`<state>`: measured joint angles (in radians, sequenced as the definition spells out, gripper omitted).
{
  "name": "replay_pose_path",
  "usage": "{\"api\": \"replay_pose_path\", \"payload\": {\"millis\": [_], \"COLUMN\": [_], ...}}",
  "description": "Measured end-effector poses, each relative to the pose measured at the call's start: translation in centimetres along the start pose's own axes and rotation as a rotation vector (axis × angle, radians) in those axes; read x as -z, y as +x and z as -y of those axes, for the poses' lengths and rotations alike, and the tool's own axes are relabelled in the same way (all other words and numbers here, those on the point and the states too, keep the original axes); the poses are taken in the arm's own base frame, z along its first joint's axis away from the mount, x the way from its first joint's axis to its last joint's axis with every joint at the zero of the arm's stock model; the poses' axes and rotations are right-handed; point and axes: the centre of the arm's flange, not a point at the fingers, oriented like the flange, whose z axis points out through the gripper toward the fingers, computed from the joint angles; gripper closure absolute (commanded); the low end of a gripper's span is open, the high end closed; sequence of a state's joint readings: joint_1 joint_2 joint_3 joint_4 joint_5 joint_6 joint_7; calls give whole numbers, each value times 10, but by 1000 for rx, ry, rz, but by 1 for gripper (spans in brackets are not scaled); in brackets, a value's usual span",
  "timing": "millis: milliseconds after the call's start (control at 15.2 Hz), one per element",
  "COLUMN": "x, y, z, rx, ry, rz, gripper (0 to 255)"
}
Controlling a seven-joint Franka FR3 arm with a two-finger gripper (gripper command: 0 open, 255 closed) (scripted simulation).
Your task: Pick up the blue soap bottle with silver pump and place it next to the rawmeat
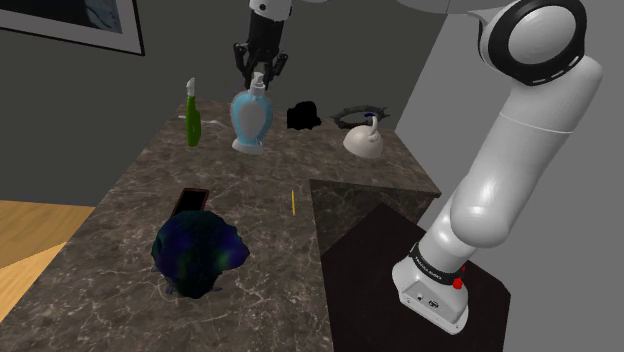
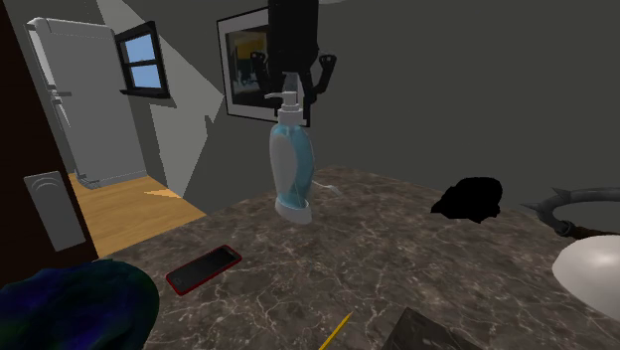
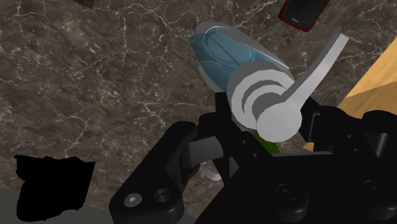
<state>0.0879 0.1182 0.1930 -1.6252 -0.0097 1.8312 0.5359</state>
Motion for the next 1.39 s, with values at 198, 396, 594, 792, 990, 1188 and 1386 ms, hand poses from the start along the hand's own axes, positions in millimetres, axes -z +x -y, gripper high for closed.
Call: {"api": "replay_pose_path", "payload": {"millis": [198, 396, 594, 792, 990, 1188, 1386], "x": [16, 32, 48, 63, 79, 94, 110], "y": [2, 2, 4, 5, 7, 7, 9], "z": [0, 0, 2, 3, 4, 4, 5], "rx": [0, 0, 0, 0, 0, 0, 0], "ry": [0, 0, 0, 0, 0, 0, 0], "rz": [0, 0, 0, 0, 0, 0, 0], "gripper": [255, 255, 255, 255, 255, 255, 255]}}
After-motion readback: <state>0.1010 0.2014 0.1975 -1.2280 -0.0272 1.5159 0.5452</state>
